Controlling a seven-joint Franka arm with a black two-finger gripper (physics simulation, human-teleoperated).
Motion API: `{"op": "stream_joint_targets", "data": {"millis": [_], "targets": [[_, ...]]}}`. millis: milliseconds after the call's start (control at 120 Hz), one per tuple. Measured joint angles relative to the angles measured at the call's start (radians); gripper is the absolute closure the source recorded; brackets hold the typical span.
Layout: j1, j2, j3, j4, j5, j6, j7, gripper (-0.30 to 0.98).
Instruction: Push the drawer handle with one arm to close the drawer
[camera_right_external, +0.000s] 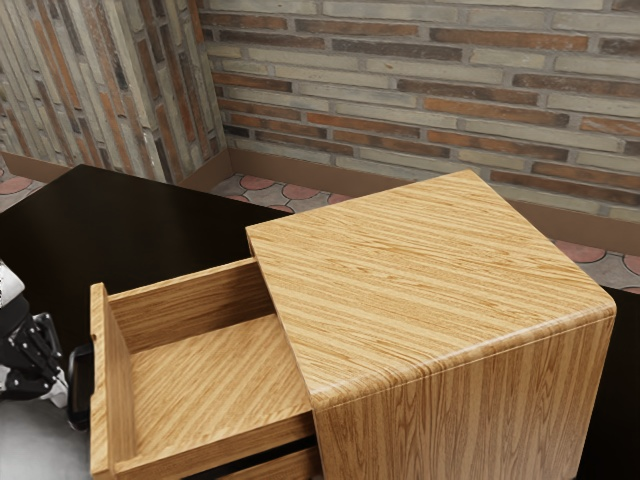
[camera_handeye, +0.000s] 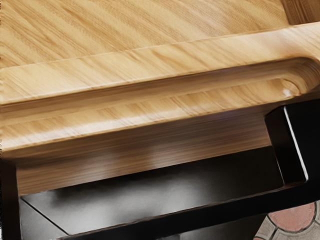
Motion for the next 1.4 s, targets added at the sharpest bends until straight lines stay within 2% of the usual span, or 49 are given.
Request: {"op": "stream_joint_targets", "data": {"millis": [1400], "targets": [[0.002,0.11,-0.072,0.011,-0.091,0.131,-0.046,0.79]]}}
